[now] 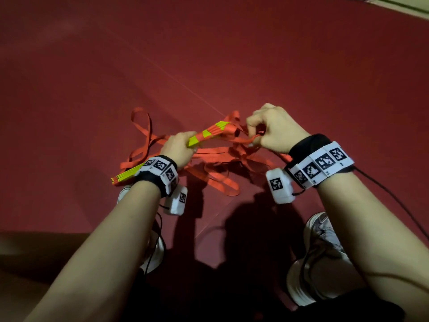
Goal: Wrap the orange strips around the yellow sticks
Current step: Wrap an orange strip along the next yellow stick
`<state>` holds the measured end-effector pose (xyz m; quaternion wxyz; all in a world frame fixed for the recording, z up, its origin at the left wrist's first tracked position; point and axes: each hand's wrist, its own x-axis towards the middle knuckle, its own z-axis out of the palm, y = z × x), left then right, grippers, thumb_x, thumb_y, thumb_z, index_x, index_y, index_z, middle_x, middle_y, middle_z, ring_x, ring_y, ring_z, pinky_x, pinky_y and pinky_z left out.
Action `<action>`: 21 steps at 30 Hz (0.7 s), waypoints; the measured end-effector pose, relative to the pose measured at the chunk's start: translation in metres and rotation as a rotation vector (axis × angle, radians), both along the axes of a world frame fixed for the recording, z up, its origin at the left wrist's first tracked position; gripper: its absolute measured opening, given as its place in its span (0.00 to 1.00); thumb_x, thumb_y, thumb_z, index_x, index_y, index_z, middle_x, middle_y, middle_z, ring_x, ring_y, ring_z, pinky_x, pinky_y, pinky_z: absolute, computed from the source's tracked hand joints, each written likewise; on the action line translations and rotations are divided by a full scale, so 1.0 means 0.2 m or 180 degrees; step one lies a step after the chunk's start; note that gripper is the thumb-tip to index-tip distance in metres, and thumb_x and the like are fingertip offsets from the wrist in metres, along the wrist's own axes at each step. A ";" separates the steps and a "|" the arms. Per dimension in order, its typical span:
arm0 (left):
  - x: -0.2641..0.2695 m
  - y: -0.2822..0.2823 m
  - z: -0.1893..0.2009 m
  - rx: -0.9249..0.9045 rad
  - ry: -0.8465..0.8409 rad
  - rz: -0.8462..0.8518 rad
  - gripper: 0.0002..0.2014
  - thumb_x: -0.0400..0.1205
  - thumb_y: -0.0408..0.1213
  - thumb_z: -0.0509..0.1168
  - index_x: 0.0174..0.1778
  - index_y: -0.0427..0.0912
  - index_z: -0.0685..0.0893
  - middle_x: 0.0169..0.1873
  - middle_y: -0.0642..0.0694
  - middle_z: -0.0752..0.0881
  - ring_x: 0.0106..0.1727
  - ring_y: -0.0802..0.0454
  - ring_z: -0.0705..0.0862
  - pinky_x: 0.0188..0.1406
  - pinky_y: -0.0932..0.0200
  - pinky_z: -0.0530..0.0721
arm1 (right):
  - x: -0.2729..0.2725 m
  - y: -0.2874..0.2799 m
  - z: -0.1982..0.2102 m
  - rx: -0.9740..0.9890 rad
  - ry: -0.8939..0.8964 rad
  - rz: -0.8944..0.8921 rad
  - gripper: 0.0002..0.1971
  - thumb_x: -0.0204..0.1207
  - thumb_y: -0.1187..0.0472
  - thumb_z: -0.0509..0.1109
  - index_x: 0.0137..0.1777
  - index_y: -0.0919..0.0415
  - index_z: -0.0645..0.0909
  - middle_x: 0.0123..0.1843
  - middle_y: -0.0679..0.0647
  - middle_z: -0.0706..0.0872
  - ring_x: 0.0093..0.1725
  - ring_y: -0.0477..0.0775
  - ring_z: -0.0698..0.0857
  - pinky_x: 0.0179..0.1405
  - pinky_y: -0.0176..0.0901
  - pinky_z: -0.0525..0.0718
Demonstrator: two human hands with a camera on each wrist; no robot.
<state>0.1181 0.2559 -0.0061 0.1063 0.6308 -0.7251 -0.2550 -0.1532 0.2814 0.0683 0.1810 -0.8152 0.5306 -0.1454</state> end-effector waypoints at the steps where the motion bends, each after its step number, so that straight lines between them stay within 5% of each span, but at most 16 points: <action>1: 0.01 -0.01 0.02 0.0061 0.0065 -0.0029 0.08 0.78 0.33 0.71 0.49 0.52 0.87 0.41 0.42 0.89 0.49 0.37 0.87 0.48 0.47 0.83 | -0.02 -0.01 -0.02 0.0032 0.0189 -0.0199 0.14 0.62 0.61 0.83 0.29 0.50 0.78 0.32 0.40 0.79 0.50 0.56 0.77 0.53 0.53 0.78; 5: 0.01 0.03 0.10 0.0435 0.0463 -0.0162 0.06 0.66 0.43 0.74 0.32 0.47 0.85 0.27 0.49 0.83 0.32 0.47 0.80 0.37 0.52 0.76 | -0.12 -0.02 -0.12 0.0173 0.0777 -0.1396 0.09 0.70 0.55 0.77 0.35 0.51 0.79 0.38 0.44 0.84 0.58 0.60 0.77 0.59 0.59 0.72; 10: -0.09 0.09 0.09 0.0648 0.0677 -0.0337 0.22 0.59 0.64 0.75 0.25 0.48 0.84 0.19 0.48 0.84 0.22 0.51 0.79 0.31 0.54 0.75 | -0.13 -0.01 -0.13 0.0021 0.0457 -0.2152 0.03 0.71 0.64 0.67 0.40 0.55 0.79 0.48 0.61 0.88 0.58 0.70 0.82 0.56 0.57 0.79; 14: -0.10 0.10 0.09 0.0509 0.0504 -0.0157 0.20 0.60 0.55 0.81 0.28 0.44 0.82 0.18 0.50 0.84 0.22 0.49 0.81 0.29 0.53 0.80 | -0.21 -0.01 -0.08 -0.0267 -0.0238 -0.2993 0.09 0.72 0.65 0.65 0.50 0.58 0.82 0.52 0.68 0.88 0.56 0.75 0.85 0.55 0.58 0.83; 17: -0.07 0.11 0.08 0.0385 0.0154 -0.0044 0.12 0.56 0.51 0.74 0.25 0.50 0.80 0.20 0.53 0.82 0.30 0.42 0.84 0.29 0.51 0.78 | -0.31 -0.03 -0.07 -0.0269 -0.0678 -0.3393 0.08 0.71 0.64 0.64 0.48 0.57 0.82 0.54 0.68 0.88 0.58 0.74 0.84 0.59 0.57 0.82; 21: -0.04 0.13 0.06 0.0162 0.0022 0.0005 0.14 0.55 0.53 0.71 0.30 0.52 0.79 0.27 0.49 0.83 0.37 0.38 0.83 0.33 0.53 0.74 | -0.40 -0.03 -0.07 -0.0264 -0.1021 -0.3710 0.12 0.71 0.65 0.63 0.51 0.60 0.85 0.56 0.67 0.89 0.61 0.72 0.84 0.62 0.52 0.81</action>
